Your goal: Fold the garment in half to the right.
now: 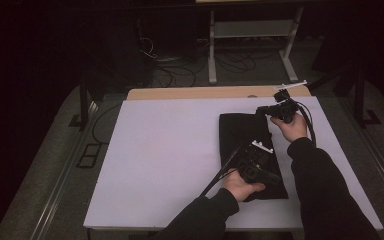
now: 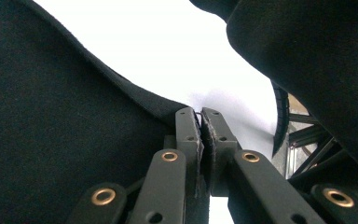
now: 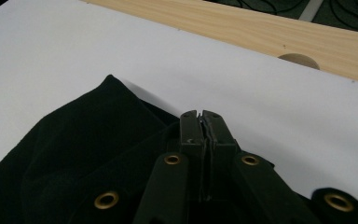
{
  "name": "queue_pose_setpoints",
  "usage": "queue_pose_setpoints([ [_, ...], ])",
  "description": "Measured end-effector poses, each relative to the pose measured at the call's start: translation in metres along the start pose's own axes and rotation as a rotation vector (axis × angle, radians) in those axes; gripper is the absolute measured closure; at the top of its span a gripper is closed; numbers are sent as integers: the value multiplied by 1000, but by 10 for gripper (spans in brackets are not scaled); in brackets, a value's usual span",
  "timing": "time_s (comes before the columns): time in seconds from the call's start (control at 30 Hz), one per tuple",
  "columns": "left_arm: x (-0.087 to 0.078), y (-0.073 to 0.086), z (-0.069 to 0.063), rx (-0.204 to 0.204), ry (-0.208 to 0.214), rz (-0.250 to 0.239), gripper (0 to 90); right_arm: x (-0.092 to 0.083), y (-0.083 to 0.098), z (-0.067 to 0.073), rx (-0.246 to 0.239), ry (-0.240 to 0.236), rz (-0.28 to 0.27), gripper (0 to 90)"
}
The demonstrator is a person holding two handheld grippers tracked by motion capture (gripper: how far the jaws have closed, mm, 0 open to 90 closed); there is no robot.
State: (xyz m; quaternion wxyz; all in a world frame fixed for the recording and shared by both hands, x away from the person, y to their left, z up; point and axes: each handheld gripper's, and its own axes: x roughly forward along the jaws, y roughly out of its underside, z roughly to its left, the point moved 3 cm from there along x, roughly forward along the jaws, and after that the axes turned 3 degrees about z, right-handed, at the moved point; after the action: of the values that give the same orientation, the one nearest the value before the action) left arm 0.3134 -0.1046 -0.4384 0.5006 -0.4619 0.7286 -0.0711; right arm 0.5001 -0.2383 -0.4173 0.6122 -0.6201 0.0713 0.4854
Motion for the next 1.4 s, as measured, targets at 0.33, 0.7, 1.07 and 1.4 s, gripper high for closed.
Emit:
queue_pose_setpoints([
  [0.33,19,-2,-1,17,-31,39,848,-1,10,-11,29,1,6,863],
  [0.7,35,-3,-6,25,-107,113,845,5,17,-15,49,6,14,863],
  [1.07,43,-7,-10,15,-119,135,833,6,28,-24,94,-2,10,852],
  [1.4,42,-8,-14,21,-88,119,634,4,33,-30,142,15,1,654],
])
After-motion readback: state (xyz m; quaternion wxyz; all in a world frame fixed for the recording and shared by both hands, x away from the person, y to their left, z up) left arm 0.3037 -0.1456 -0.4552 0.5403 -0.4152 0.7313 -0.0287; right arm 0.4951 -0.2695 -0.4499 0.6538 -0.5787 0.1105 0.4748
